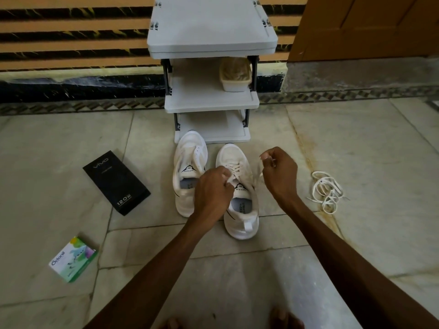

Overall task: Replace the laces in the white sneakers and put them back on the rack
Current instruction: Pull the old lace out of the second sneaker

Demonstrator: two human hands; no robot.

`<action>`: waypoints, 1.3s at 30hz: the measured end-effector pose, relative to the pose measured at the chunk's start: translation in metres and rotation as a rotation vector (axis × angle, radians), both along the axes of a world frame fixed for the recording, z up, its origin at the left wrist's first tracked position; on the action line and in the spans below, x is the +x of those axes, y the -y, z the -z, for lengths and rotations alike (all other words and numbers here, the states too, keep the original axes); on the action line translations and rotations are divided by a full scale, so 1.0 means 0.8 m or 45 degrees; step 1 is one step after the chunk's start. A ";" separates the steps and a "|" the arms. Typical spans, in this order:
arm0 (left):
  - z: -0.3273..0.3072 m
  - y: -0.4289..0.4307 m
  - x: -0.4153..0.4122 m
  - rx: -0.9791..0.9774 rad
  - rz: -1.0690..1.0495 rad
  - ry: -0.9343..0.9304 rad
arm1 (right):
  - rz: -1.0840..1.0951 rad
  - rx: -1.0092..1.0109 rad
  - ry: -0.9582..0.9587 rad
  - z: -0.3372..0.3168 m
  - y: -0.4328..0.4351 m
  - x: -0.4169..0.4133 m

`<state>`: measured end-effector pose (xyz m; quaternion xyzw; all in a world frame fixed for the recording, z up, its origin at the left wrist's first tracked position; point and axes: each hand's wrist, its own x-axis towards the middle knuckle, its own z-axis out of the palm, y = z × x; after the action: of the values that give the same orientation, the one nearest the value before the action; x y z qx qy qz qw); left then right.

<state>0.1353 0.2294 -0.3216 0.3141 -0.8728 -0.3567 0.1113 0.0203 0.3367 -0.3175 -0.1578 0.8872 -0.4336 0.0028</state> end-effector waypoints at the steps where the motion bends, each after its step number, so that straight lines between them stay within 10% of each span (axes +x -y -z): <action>1: 0.000 -0.001 0.000 -0.045 0.076 0.004 | 0.057 0.137 -0.153 -0.002 -0.004 -0.004; 10: -0.003 -0.005 -0.018 -0.347 0.273 0.145 | -0.418 0.660 -0.182 -0.004 -0.013 0.038; 16: 0.011 -0.002 -0.019 -0.429 0.379 0.091 | -0.206 0.287 0.116 0.013 -0.023 0.023; 18: 0.012 0.001 -0.023 -0.099 0.344 -0.045 | -0.124 0.220 0.262 0.018 -0.025 0.019; 21: -0.004 0.008 -0.026 1.323 -0.164 -0.393 | -0.060 0.146 0.348 0.026 -0.029 0.016; 23: -0.010 0.015 -0.026 1.643 -0.300 -0.423 | -0.065 0.084 0.382 0.027 -0.027 0.018; 27: -0.021 0.033 -0.030 0.535 0.177 0.277 | -0.148 0.157 0.247 0.024 -0.020 0.023; 30: -0.026 0.039 -0.038 0.157 0.450 0.129 | -0.186 0.143 0.222 0.023 -0.024 0.023; 34: -0.034 0.034 -0.033 1.623 -0.030 -0.745 | -0.187 0.115 0.264 0.029 -0.026 0.018; 36: -0.025 0.034 -0.027 1.981 -0.172 -0.817 | -0.195 0.093 0.308 0.032 -0.025 0.018; 39: -0.014 0.038 -0.025 0.885 0.069 -0.408 | -0.205 0.076 0.314 0.034 -0.024 0.018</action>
<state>0.1152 0.1987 -0.3104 0.2502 -0.6793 -0.6787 0.1238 0.0346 0.3557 -0.3449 -0.1739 0.8771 -0.4215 0.1511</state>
